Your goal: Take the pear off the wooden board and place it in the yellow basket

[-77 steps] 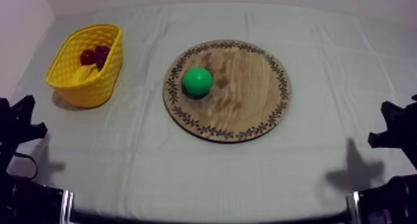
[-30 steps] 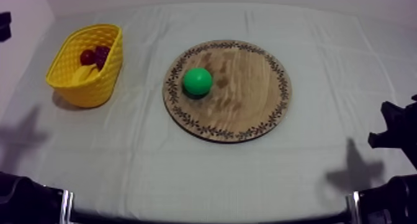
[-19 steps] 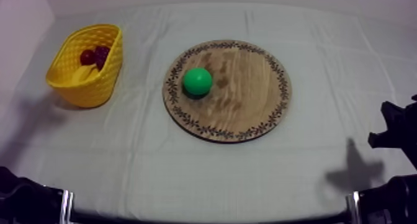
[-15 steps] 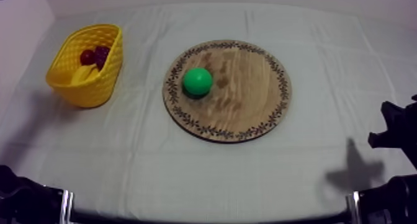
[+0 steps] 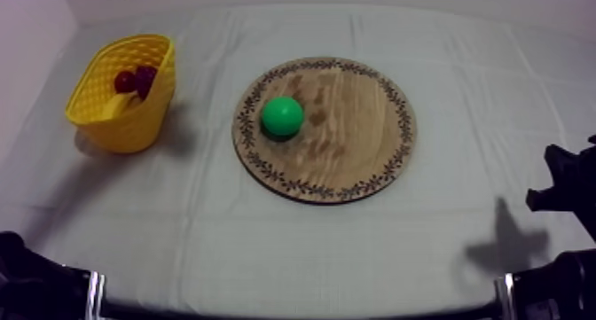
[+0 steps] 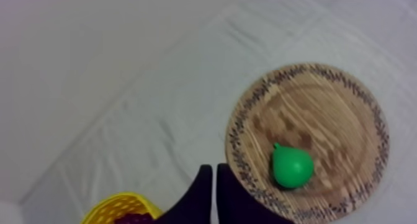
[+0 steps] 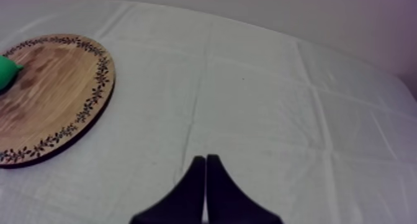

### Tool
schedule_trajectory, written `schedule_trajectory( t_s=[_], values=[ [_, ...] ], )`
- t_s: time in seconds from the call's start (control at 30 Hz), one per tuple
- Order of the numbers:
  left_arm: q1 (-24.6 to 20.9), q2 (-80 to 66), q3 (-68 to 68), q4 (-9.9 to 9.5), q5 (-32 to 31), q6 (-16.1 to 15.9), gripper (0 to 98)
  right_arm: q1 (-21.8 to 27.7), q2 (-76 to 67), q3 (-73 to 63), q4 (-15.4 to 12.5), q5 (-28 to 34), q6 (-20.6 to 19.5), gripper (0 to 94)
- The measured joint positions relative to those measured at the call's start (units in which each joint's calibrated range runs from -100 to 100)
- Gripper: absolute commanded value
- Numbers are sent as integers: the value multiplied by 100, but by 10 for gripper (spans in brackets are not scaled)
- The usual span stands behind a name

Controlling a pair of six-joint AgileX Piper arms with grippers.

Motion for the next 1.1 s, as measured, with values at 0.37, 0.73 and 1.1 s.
schedule_trajectory(
  t_s=[0.37, 0.73, 1.1],
  values=[
    [352, 1218, -234, 30, 244, -52, 0, 0, 0, 0, 0, 0, 0, 5],
    [429, 1686, -386, 122, 321, -310, 135, 0, 0, 0, 0, 0, 8, 5],
    [324, 1754, -470, 189, 900, -111, 924, 0, 0, 0, 0, 0, -3, 5]
  ],
)
